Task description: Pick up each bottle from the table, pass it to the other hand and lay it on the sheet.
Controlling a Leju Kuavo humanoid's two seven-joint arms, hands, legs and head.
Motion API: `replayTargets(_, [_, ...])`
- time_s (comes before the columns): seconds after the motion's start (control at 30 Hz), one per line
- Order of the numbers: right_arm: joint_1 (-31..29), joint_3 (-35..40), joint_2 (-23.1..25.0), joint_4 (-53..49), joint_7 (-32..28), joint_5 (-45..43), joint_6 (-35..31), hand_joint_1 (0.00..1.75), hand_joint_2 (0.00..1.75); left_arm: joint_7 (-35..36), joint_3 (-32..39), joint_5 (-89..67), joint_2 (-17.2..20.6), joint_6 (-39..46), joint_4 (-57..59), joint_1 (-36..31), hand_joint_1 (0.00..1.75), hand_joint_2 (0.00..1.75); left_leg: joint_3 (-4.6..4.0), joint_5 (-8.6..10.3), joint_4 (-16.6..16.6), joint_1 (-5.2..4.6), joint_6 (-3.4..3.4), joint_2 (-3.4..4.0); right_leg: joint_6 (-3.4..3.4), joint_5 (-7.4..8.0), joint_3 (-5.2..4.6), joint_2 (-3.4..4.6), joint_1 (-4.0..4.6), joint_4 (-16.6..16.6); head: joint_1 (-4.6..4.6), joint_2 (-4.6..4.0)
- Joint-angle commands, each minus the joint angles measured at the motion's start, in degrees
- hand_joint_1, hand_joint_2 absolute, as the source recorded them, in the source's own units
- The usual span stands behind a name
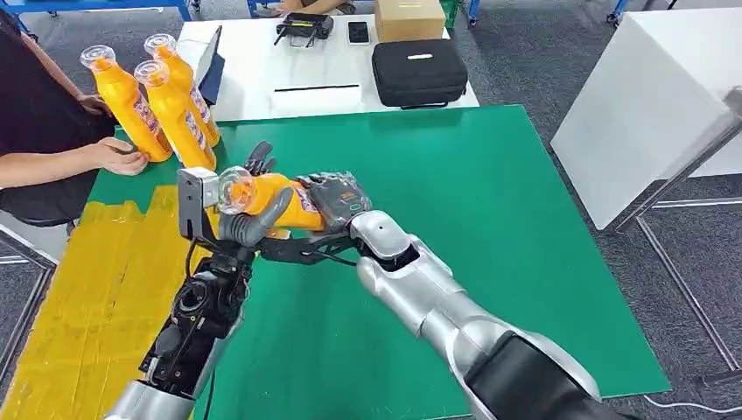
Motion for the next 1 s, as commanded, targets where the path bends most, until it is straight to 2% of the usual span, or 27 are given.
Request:
replayTargets(0.03, [1.6, 8.6, 1.9, -2.1, -1.4, 1.7, 2.0, 1.75, 1.75, 0.8, -1.6, 1.3, -0.4, -1.4, 4.9, -4.8, 0.00, 1.75, 0.27, -0.16, 0.0, 0.06, -0.12, -0.04, -0.13, -0.19, 0.28, -0.13, 0.08, 0.1, 0.00, 0.00])
replayTargets(0.63, [1.9, 8.5, 1.9, -3.5, -0.7, 1.9, 2.6, 1.75, 1.75, 0.8, -1.2, 2.0, -0.5, -2.2, 5.5, -4.7, 0.00, 1.75, 0.16, -0.10, 0.0, 0.05, -0.09, -0.03, -0.10, -0.11, 0.18, -0.10, 0.05, 0.0, 0.00, 0.00])
replayTargets(0.67, [1.7, 8.2, 2.1, -3.8, -0.5, 1.8, 3.1, 1.75, 1.75, 0.2, -0.8, 2.0, -0.6, -2.0, 5.5, -4.7, 0.59, 1.75, 0.09, -0.06, 0.0, 0.04, -0.08, -0.05, -0.08, -0.07, 0.12, -0.10, 0.04, 0.0, 0.00, 0.00])
replayTargets(0.7, [1.6, 8.1, 2.1, -3.8, -0.5, 1.7, 3.2, 1.75, 1.75, 0.1, -0.6, 2.1, -0.6, -1.9, 5.3, -4.6, 1.64, 1.75, 0.10, -0.07, 0.0, 0.04, -0.09, -0.05, -0.09, -0.09, 0.13, -0.11, 0.05, 0.0, 0.00, 0.00])
replayTargets(0.73, [1.6, 8.0, 2.3, -3.8, -0.2, 1.8, 3.4, 1.75, 1.75, -0.1, -0.4, 2.1, -0.7, -2.0, 5.0, -4.4, 1.75, 1.75, 0.20, -0.13, 0.0, 0.05, -0.12, -0.06, -0.12, -0.17, 0.22, -0.14, 0.06, 0.1, 0.00, 0.00])
replayTargets(1.0, [0.1, 6.5, 2.4, -3.1, 0.9, 1.7, 3.6, 1.75, 1.75, -0.4, 0.1, 2.6, -1.4, -2.6, 3.7, -4.2, 1.75, 1.75, 0.06, -0.07, 0.0, 0.03, -0.08, -0.03, -0.08, -0.08, 0.08, -0.09, 0.04, 0.0, 0.00, 0.00])
